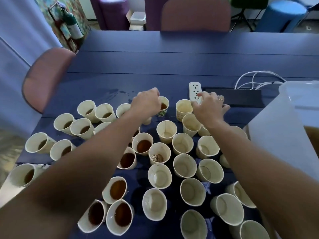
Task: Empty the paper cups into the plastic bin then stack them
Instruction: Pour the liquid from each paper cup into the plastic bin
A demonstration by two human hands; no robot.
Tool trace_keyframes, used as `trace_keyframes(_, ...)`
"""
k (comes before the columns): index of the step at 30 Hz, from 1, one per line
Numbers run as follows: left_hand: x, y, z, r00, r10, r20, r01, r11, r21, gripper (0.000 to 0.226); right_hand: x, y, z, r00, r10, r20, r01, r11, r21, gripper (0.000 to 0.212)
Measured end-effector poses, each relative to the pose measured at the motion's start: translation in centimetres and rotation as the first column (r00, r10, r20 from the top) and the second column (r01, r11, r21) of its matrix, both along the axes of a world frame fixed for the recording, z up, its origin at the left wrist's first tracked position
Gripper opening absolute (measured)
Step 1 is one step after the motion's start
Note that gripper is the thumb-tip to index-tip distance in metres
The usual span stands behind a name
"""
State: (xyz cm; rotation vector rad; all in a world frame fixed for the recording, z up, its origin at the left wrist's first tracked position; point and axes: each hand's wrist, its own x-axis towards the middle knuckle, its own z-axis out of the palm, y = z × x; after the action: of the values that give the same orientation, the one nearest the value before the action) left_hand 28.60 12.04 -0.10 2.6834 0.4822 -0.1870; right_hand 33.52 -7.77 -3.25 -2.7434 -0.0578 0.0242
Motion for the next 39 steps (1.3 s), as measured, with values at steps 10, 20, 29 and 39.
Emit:
trace_keyframes(10,6.3,0.4,-2.9,0.975,-0.052,-0.216,0.103,0.967,0.234,0.012,-7.0,-4.4,1.6,0.997,-0.068,-0.028,0.073,0.967,0.243,0.037)
trace_keyframes(20,5.7,-0.1,-3.8,0.974,-0.010,-0.227,0.075,0.958,0.278,0.022,-12.1,-5.9,2.9,0.997,-0.077,-0.003,0.073,0.931,0.358,0.032)
trace_keyframes(29,5.0,-0.6,-1.2,0.997,0.004,-0.075,0.018,0.954,0.301,0.017,-13.5,-6.2,4.3,0.999,-0.048,0.002,0.043,0.916,0.399,0.034)
trace_keyframes(39,-0.3,-3.0,8.8,0.993,0.109,0.048,-0.117,0.967,0.224,0.009,-13.6,-6.0,8.6,0.985,0.167,-0.050,-0.129,0.891,0.436,0.027)
